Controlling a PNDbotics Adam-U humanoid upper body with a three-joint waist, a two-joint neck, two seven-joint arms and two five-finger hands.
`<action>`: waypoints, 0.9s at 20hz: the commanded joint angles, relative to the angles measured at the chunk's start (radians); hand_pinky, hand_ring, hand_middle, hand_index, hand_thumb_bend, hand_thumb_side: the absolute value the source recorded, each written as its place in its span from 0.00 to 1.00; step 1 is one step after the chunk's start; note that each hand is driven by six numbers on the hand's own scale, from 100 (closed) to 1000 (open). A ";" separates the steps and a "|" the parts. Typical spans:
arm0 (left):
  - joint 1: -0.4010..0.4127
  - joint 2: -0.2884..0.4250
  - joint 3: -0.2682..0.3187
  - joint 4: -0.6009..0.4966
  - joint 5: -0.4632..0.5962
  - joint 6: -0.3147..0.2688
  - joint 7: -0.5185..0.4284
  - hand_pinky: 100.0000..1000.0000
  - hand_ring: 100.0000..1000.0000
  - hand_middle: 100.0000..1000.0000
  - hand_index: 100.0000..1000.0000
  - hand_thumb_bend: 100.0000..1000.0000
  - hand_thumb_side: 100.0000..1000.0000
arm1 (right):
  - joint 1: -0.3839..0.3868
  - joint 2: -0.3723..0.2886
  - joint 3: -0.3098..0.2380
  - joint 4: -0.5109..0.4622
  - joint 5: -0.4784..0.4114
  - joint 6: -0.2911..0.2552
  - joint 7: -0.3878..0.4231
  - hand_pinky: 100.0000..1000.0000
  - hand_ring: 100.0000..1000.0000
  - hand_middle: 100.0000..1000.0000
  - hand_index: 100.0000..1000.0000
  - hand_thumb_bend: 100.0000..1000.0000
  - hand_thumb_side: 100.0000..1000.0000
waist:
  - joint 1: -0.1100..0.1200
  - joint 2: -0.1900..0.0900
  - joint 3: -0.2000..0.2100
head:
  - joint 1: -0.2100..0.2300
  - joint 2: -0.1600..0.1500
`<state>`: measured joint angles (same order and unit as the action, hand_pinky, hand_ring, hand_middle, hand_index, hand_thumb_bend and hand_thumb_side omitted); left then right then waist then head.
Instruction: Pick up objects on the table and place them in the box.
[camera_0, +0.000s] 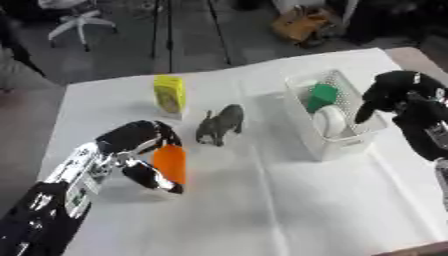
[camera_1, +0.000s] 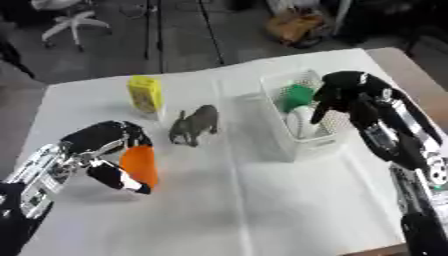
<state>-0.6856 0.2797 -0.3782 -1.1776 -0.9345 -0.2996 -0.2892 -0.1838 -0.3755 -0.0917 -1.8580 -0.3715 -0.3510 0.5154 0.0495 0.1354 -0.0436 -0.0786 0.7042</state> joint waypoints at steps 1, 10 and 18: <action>-0.015 0.007 0.008 -0.005 -0.007 -0.001 0.002 0.50 0.51 0.56 0.73 0.88 0.46 | -0.009 -0.016 -0.002 -0.022 -0.007 -0.002 0.003 0.45 0.47 0.59 0.81 0.22 0.58 | -0.017 -0.025 -0.002 | -0.002 0.006; -0.014 0.001 0.006 0.014 -0.019 -0.002 -0.009 0.39 0.40 0.46 0.67 0.76 0.43 | -0.008 -0.016 -0.002 -0.021 -0.007 -0.002 0.004 0.46 0.47 0.59 0.81 0.22 0.58 | -0.017 -0.025 -0.004 | -0.009 0.007; -0.015 -0.003 0.022 0.009 0.034 0.043 0.093 0.22 0.23 0.30 0.44 0.35 0.54 | -0.008 -0.016 -0.002 -0.021 -0.007 -0.003 0.005 0.46 0.47 0.59 0.81 0.22 0.58 | -0.018 -0.025 -0.001 | -0.009 0.008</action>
<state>-0.6857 0.2701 -0.3694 -1.1567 -0.9143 -0.2643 -0.2175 -0.1838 -0.3755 -0.0916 -1.8580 -0.3715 -0.3512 0.5181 0.0495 0.1354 -0.0464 -0.0850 0.7043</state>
